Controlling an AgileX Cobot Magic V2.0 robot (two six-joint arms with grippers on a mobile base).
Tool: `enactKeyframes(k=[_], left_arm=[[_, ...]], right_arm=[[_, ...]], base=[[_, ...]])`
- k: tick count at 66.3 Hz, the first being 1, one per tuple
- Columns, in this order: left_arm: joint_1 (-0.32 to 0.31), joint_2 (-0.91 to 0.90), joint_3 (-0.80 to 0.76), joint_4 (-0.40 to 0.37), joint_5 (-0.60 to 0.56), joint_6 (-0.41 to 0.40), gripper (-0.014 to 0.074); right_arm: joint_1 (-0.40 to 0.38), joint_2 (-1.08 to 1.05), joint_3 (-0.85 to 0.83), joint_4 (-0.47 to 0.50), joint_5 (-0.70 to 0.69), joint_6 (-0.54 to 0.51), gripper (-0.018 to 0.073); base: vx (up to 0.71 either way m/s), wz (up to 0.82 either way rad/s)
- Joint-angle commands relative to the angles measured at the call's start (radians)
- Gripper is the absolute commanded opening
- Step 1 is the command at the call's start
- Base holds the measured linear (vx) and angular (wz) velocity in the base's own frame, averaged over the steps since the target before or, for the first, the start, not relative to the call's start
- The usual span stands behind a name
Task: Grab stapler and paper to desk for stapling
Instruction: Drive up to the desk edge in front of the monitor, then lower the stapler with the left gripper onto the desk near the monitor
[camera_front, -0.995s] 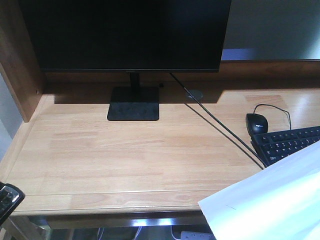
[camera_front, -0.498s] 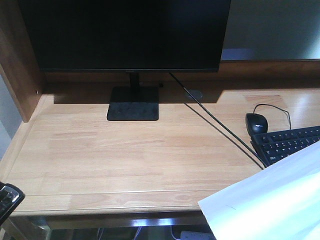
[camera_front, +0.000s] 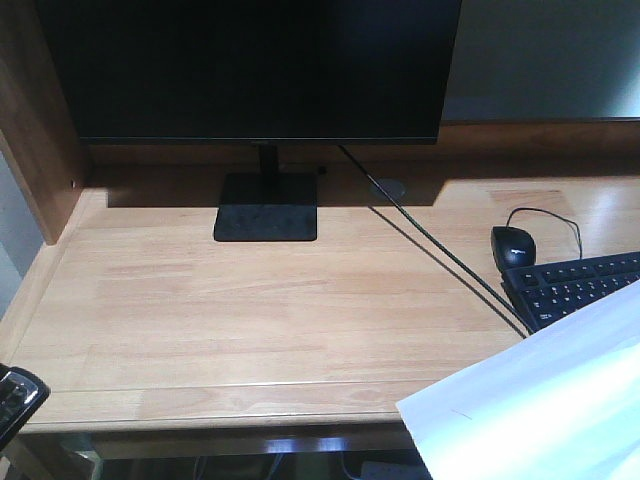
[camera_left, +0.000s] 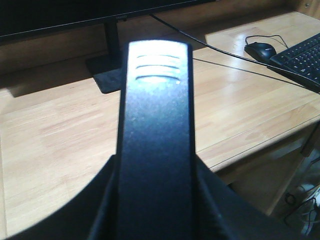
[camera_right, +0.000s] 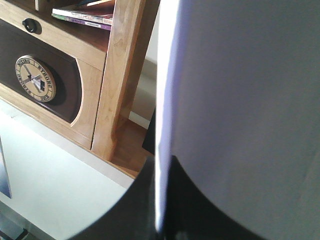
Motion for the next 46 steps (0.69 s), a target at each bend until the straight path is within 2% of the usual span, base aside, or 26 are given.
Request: enactKeyframes(k=[1,46], left_arm=[[-0.006,0.009,-0.030,0.000,-0.116,-0.002,-0.0007],[-0.006,0.010,-0.030,0.000,-0.136,-0.004,-0.0007]], right_arm=[[-0.001,0.012,-0.030,-0.010,-0.075,-0.003,-0.0005],[-0.001,0.012,-0.030,-0.010,-0.075,-0.003,-0.0005]], base=[[0.00,0.00],[0.00,0.00]])
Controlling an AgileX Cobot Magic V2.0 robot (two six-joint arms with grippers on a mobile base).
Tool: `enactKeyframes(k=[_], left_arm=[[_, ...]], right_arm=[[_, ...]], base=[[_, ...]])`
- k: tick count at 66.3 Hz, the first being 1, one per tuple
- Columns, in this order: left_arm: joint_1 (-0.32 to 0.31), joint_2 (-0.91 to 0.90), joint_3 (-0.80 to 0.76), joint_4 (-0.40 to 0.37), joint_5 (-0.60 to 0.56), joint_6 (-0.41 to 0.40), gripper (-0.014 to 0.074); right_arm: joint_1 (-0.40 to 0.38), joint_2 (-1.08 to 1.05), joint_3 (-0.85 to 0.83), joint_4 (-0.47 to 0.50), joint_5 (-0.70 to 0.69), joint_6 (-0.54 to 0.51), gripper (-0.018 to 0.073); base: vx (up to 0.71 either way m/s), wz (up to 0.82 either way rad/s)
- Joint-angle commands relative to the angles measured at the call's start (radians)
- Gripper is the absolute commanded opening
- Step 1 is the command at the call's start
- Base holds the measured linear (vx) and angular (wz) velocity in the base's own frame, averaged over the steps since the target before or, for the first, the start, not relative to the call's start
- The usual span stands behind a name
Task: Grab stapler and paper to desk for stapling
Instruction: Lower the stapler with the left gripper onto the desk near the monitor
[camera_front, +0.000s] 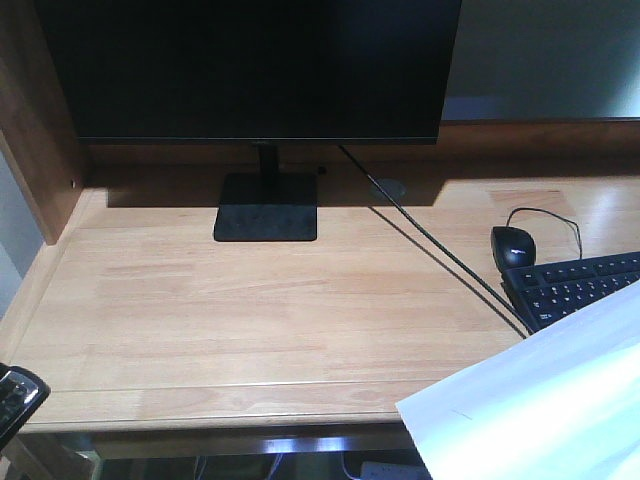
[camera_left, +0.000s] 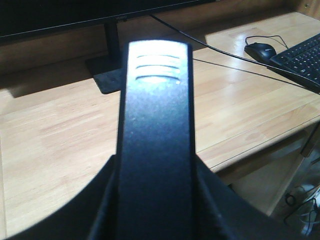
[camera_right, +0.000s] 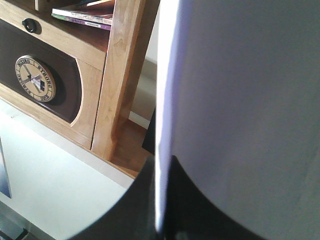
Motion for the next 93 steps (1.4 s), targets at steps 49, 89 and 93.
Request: enactKeyframes(k=[49,89,93], left_arm=[[-0.006,0.801,-0.436,-0.140,-0.317,0.334,-0.0007],[0.139,1.275,-0.555,-1.009,-0.162,1.335,-0.0007],[0.191,1.292,-0.555,-1.079,-0.101,1.427,-0.0007]], right_arm=[[-0.001,0.012,-0.030,-0.010,-0.074,-0.003,-0.0005],[-0.001,0.012,-0.030,-0.010,-0.074,-0.003,-0.0005],[-0.001,0.012,-0.030,-0.010,-0.075,-0.003,-0.0005]], base=[[0.00,0.00],[0.00,0.00],[0.00,0.00]])
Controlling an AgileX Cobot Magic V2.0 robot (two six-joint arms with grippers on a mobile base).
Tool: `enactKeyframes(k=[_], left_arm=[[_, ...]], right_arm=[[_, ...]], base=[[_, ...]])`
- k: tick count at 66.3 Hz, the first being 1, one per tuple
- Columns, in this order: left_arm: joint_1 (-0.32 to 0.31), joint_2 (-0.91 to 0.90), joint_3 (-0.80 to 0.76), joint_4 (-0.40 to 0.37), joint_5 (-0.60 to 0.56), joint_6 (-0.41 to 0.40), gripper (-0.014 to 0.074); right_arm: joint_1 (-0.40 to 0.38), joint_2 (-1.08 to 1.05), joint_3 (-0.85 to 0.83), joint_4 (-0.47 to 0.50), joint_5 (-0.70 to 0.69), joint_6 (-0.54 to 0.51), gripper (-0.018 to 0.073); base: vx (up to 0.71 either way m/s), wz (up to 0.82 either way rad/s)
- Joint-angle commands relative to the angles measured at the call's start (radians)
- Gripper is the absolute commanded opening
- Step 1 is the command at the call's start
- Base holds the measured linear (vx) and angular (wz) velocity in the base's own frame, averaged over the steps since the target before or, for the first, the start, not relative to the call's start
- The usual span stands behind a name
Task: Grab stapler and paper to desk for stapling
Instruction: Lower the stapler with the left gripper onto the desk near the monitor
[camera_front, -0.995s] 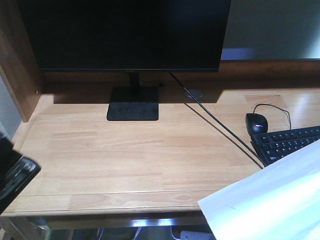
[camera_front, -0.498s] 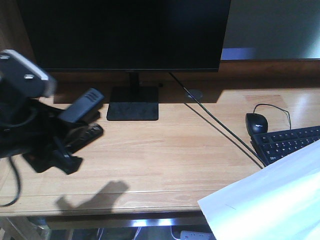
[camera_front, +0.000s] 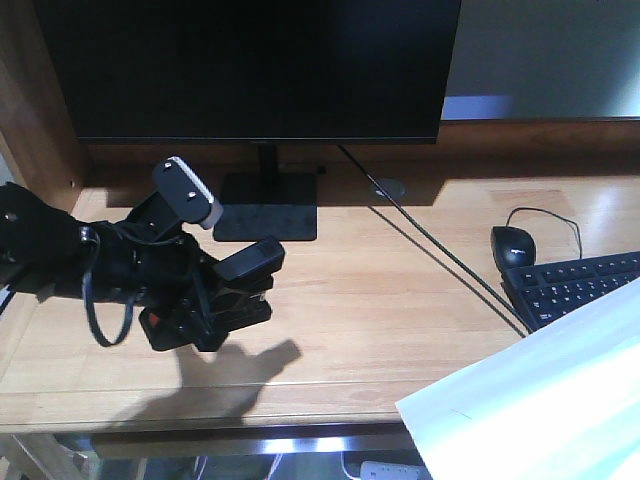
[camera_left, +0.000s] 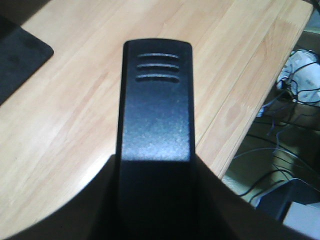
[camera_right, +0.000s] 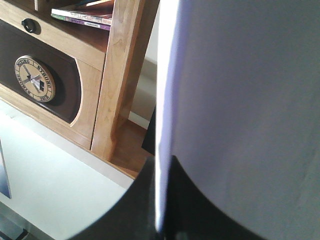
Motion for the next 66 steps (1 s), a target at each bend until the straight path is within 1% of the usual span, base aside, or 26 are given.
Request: enactKeyframes(k=[1,7,10,12,17,21,28,33,37,42,55,61,66], left_arm=[[0.071,-0.014,-0.042,-0.175,0.055,0.160,-0.0007],[0.153,0.006,-0.042,-0.277,0.127,0.253,-0.0007],[0.203,0.009,-0.042,-0.341,0.174,0.306,-0.0007],[0.231,0.013,-0.042,-0.373,0.205,0.351,-0.0007],[0.301,0.026,-0.042,-0.450,0.284,0.435,-0.0007],[0.363,0.045,-0.042,-0.510,0.339,0.482,-0.0007],[0.448,0.091,-0.042,-0.593,0.420,0.556,-0.0007],[0.485,0.126,-0.043,-0.624,0.462,0.624,-0.0007],[0.502,0.157,-0.056,-0.619,0.496,0.682,-0.0007],[0.513,0.210,-0.103,-0.583,0.548,0.715,-0.0007],[0.513,0.359,-0.297,-0.450,0.679,0.721,-0.0007],[0.512,0.411,-0.361,-0.395,0.682,0.720,-0.0007],[0.512,0.442,-0.386,-0.377,0.680,0.721,-0.0004]], right_arm=[[-0.001,0.012,-0.030,-0.010,-0.075,-0.003,-0.0005],[-0.001,0.012,-0.030,-0.010,-0.075,-0.003,-0.0005],[-0.001,0.012,-0.030,-0.010,-0.075,-0.003,-0.0005],[-0.001,0.012,-0.030,-0.010,-0.075,-0.003,-0.0005],[-0.001,0.012,-0.030,-0.010,-0.075,-0.003,-0.0005],[-0.001,0.012,-0.030,-0.010,-0.075,-0.003,-0.0005],[-0.001,0.012,-0.030,-0.010,-0.075,-0.003,-0.0005],[-0.001,0.012,-0.030,-0.010,-0.075,-0.003,-0.0005],[-0.001,0.012,-0.030,-0.010,-0.075,-0.003,-0.0005],[-0.001,0.012,-0.030,-0.010,-0.075,-0.003,-0.0005],[-0.001,0.012,-0.030,-0.010,-0.075,-0.003,-0.0005],[-0.001,0.012,-0.030,-0.010,-0.075,-0.003,-0.0005],[-0.001,0.012,-0.030,-0.010,-0.075,-0.003,-0.0005]], base=[[0.00,0.00],[0.00,0.00],[0.00,0.00],[0.00,0.00],[0.00,0.00],[0.00,0.00],[0.00,0.00],[0.00,0.00],[0.00,0.00],[0.00,0.00],[0.00,0.00],[0.00,0.00],[0.00,0.00]])
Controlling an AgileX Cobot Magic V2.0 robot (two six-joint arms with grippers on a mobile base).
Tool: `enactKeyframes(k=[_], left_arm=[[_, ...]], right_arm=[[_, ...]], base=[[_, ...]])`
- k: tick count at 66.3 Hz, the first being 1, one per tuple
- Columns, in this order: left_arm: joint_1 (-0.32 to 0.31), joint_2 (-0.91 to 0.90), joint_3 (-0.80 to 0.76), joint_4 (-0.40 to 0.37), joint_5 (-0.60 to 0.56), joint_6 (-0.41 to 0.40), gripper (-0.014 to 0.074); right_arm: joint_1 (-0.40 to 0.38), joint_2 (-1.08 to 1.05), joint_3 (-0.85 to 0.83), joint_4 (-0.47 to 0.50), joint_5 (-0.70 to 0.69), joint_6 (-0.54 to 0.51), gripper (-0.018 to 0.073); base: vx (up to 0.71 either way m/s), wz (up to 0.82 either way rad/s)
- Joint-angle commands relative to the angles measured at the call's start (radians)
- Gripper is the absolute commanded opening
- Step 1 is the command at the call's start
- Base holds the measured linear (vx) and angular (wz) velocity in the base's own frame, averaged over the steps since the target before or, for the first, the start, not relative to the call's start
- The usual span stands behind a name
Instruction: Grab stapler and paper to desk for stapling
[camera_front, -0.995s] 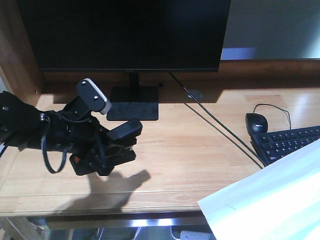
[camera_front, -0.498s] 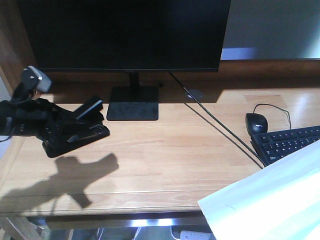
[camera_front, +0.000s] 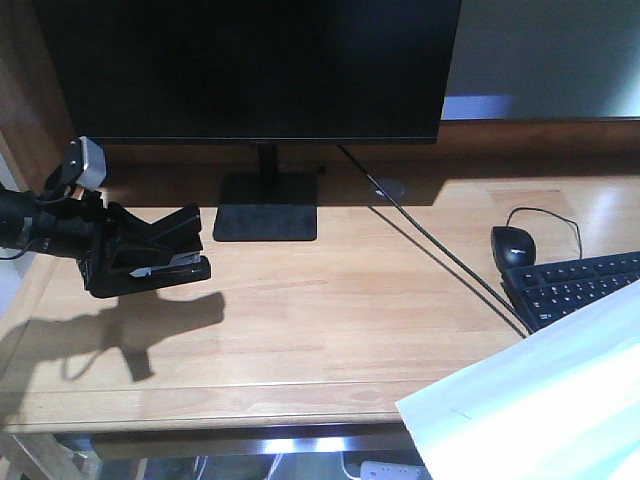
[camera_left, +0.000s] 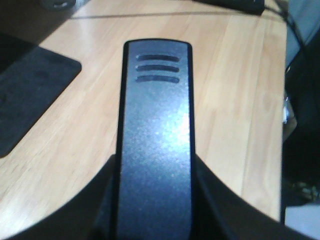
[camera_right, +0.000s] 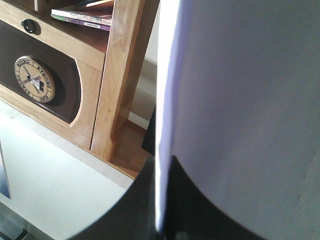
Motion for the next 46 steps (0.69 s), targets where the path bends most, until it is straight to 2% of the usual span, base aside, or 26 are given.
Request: enactKeyframes(k=[1,11,26,46], left_arm=[[0.001,-0.015,-0.068,-0.047,0.092,0.008,-0.0003],[0.001,0.036,-0.092,-0.047,0.075,0.024,0.0013],[-0.008,0.091,-0.092,-0.056,0.019,0.143,0.0081],[-0.060,0.134,-0.092,-0.056,-0.073,0.171,0.0185]], right_arm=[[-0.001,0.012,-0.030,-0.010,-0.075,-0.003,-0.0005],[-0.001,0.012,-0.030,-0.010,-0.074,-0.003,-0.0005],[-0.001,0.012,-0.030,-0.010,-0.074,-0.003,-0.0005],[-0.001,0.012,-0.030,-0.010,-0.074,-0.003,-0.0005]], base=[[0.00,0.00],[0.00,0.00],[0.00,0.00],[0.00,0.00]])
